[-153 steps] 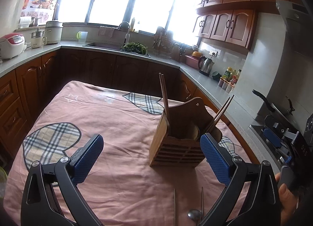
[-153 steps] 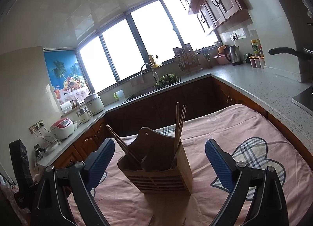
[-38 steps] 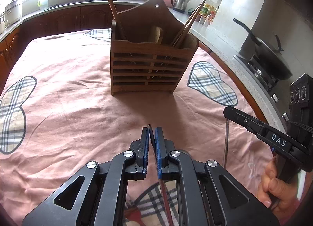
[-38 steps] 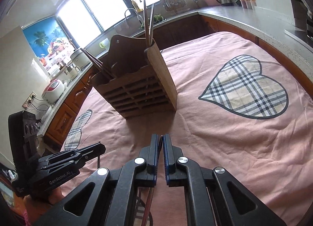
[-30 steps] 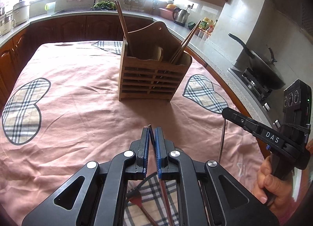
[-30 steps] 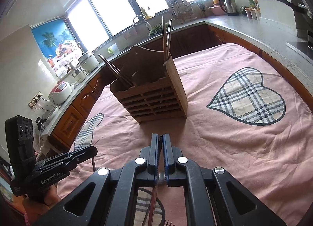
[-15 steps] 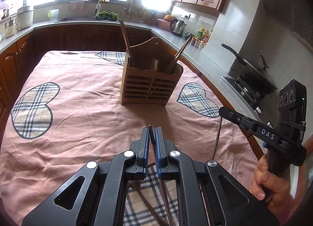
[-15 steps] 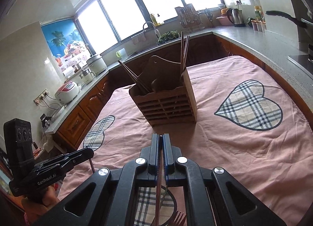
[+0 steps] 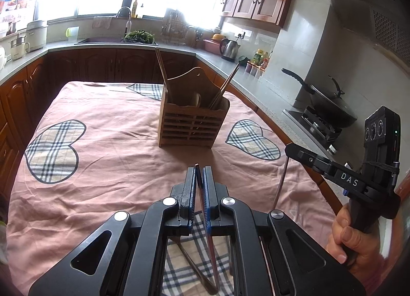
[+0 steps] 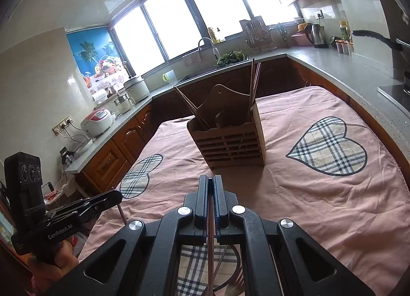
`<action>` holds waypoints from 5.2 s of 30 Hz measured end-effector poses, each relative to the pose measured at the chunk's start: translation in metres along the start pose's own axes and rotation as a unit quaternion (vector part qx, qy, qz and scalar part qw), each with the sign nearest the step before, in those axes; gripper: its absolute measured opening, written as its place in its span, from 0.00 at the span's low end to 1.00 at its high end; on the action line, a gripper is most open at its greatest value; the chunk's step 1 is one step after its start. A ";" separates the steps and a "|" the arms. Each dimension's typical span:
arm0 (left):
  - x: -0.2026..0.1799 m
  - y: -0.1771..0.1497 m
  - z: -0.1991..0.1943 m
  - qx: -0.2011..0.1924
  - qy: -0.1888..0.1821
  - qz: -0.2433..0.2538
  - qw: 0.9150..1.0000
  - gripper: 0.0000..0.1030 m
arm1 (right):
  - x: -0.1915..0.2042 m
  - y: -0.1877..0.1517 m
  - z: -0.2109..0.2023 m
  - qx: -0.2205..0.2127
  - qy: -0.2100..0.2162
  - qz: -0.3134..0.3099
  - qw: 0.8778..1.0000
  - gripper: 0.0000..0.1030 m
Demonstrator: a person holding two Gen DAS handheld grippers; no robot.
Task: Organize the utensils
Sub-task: 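Carry the left gripper's chopstick to the holder while the right gripper carries its chopstick, then insert the left gripper's chopstick into the holder while the right gripper inserts its chopstick, then open the left gripper while the right gripper opens above the holder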
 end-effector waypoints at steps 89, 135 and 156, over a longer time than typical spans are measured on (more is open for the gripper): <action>0.090 0.221 0.036 -0.215 0.005 -0.021 0.976 0.03 | -0.023 0.209 0.054 -0.182 -0.063 0.012 0.981 0.03; 0.120 0.180 0.136 -0.124 0.033 -0.039 0.991 0.04 | -0.042 0.162 0.144 -0.085 -0.063 0.046 0.993 0.04; 0.115 0.176 0.127 -0.117 0.051 -0.029 0.991 0.51 | -0.046 0.161 0.131 -0.107 -0.044 0.068 0.991 0.44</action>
Point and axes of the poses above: each gripper's, at about its wrist camera, not at the fingertips, and z roughly the way its jaws point, x to its left, y to its top, the point moved 7 cm from there along z, roughly the way its jaws point, and after that the axes turned 15 degrees about -y, right-handed, at the moved point
